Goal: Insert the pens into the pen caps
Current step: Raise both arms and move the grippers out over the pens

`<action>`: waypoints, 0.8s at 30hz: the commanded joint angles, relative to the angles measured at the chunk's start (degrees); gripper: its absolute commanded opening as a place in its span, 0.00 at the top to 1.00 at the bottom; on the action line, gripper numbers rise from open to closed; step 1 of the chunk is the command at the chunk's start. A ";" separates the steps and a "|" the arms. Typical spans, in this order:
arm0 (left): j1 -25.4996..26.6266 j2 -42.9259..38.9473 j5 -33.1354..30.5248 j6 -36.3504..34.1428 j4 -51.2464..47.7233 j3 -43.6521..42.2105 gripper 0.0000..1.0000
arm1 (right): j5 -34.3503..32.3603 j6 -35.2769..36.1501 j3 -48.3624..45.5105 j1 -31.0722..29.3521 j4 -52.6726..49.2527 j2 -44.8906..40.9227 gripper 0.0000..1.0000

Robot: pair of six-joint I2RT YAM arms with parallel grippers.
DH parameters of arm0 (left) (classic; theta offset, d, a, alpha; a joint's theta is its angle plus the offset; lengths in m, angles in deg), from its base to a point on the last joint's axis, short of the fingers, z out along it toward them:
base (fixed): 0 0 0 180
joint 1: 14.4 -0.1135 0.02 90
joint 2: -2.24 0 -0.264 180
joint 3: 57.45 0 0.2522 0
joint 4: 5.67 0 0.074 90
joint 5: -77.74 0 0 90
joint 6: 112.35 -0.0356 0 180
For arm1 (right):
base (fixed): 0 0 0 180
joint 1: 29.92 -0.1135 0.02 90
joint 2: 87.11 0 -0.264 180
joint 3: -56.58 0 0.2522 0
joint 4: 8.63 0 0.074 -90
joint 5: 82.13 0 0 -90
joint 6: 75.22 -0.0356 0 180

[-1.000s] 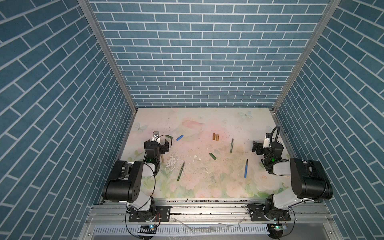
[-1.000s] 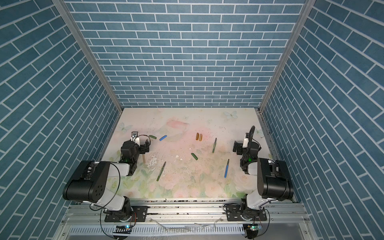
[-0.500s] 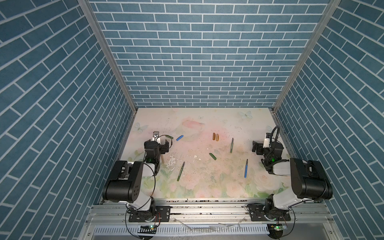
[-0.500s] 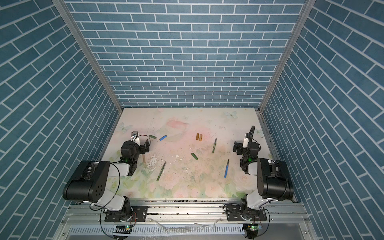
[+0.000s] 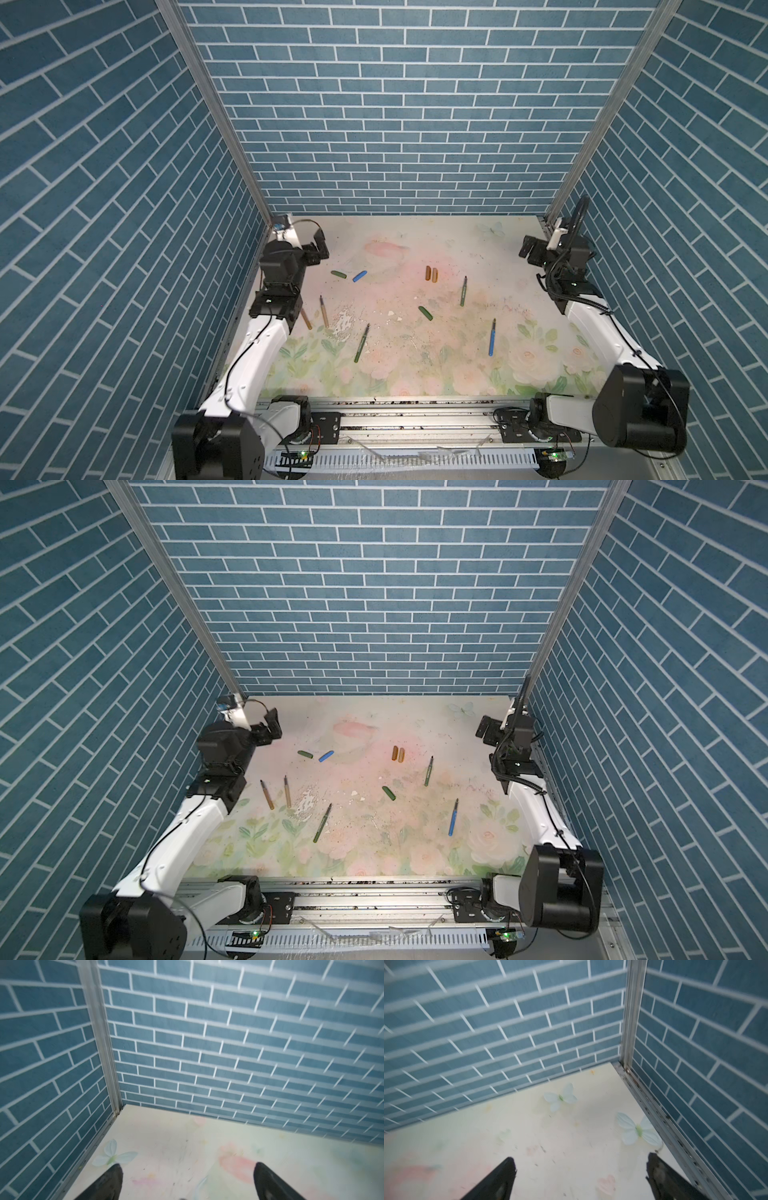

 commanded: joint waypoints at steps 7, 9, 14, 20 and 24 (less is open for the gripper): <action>-2.46 -11.76 1.73 14.12 -25.59 2.72 0.01 | 17.04 -17.46 -0.81 0.98 -20.96 -0.43 0.56; -2.46 -11.38 3.32 14.39 -30.81 3.89 0.00 | 14.15 -15.27 0.10 -1.10 -26.82 -1.03 0.60; -2.39 -6.72 16.38 11.99 -40.13 4.23 0.16 | 5.59 -10.08 0.60 -8.77 -36.58 -1.94 0.66; -2.06 -4.09 21.81 10.49 -44.63 1.28 0.27 | -3.15 -11.23 -2.24 -16.67 -38.35 -3.85 0.68; -2.02 -6.87 22.96 12.71 -43.11 -1.73 0.21 | -11.48 -12.96 -7.34 -18.79 -34.05 -8.48 0.65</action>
